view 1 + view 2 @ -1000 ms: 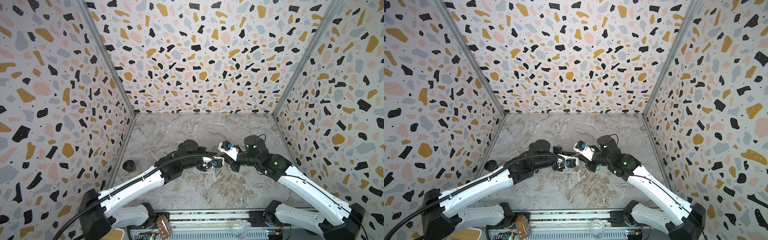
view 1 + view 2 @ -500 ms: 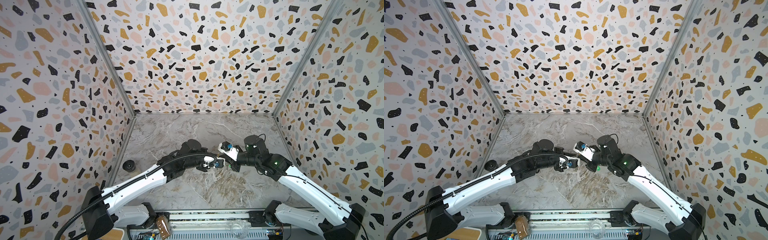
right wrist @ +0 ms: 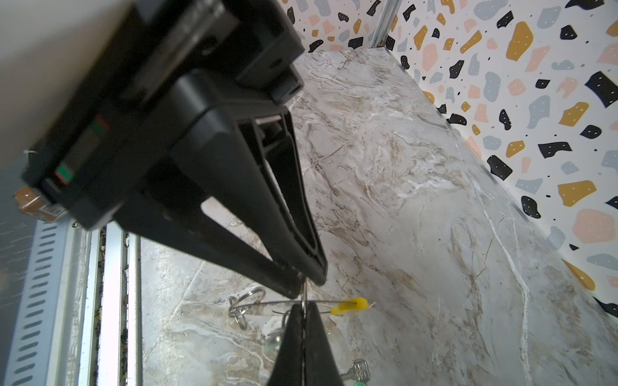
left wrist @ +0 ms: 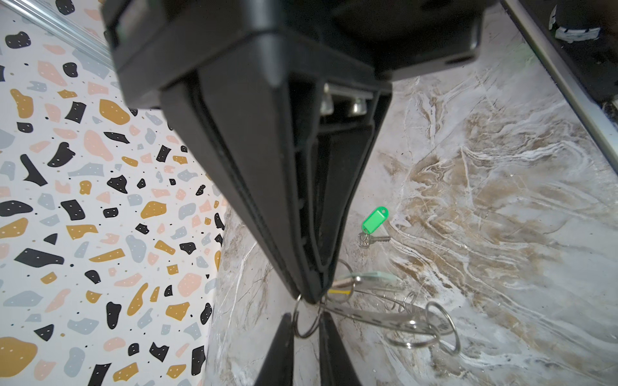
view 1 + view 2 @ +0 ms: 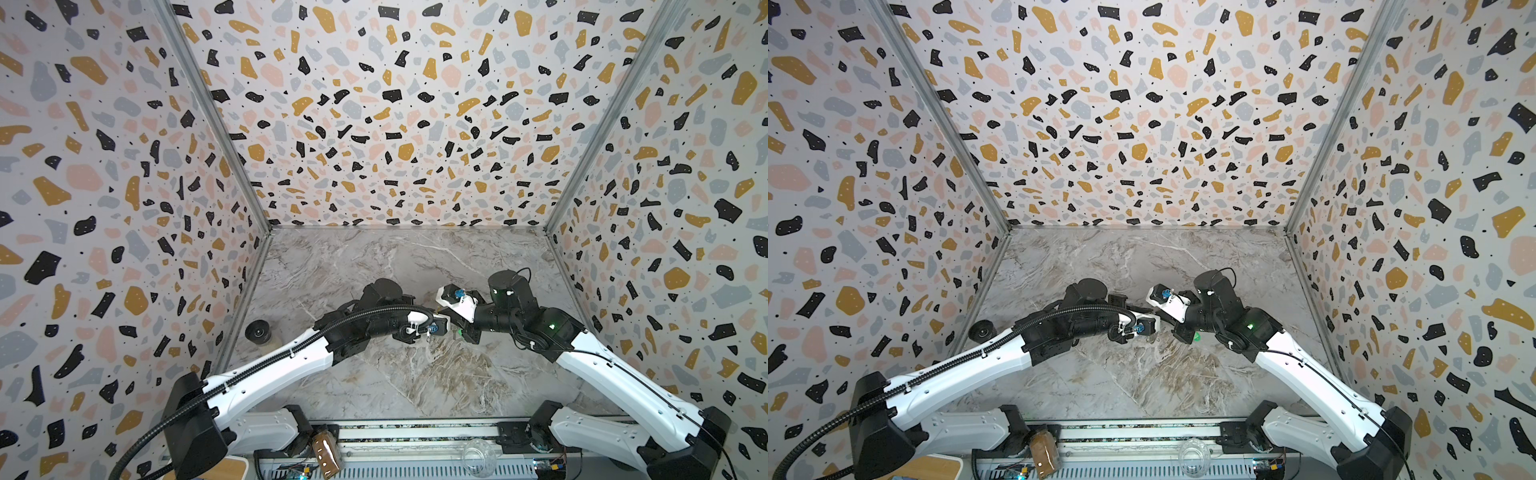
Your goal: Remove the keys from the keyring
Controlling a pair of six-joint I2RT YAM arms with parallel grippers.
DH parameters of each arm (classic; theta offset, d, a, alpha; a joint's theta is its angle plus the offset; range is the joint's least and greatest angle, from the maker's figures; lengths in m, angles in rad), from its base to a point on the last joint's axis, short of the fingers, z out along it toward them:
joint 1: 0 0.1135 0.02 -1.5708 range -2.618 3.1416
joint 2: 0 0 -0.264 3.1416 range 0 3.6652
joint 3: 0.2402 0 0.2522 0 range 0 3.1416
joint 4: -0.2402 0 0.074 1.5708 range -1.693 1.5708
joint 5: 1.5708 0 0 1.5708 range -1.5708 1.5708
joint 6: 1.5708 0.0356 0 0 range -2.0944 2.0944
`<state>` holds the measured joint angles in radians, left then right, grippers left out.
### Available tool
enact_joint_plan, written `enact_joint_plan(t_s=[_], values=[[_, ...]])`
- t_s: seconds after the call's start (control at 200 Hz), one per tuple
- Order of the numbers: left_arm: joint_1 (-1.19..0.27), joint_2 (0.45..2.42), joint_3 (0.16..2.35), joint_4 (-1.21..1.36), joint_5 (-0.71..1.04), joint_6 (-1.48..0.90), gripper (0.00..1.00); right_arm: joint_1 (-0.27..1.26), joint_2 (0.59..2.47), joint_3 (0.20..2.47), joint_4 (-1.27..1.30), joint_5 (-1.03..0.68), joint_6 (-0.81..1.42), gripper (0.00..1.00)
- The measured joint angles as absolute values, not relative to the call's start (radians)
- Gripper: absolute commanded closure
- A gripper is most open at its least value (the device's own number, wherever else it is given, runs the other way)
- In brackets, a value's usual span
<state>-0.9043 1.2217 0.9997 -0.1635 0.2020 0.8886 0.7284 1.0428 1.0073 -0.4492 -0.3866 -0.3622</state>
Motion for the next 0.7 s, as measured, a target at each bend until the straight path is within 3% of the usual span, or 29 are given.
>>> enact_joint_plan(t_s=[0.701], values=[[-0.891,1.253,1.014,-0.17,0.252,0.807,0.95,0.729,1.043,1.007,-0.478,-0.365,-0.443,0.96]])
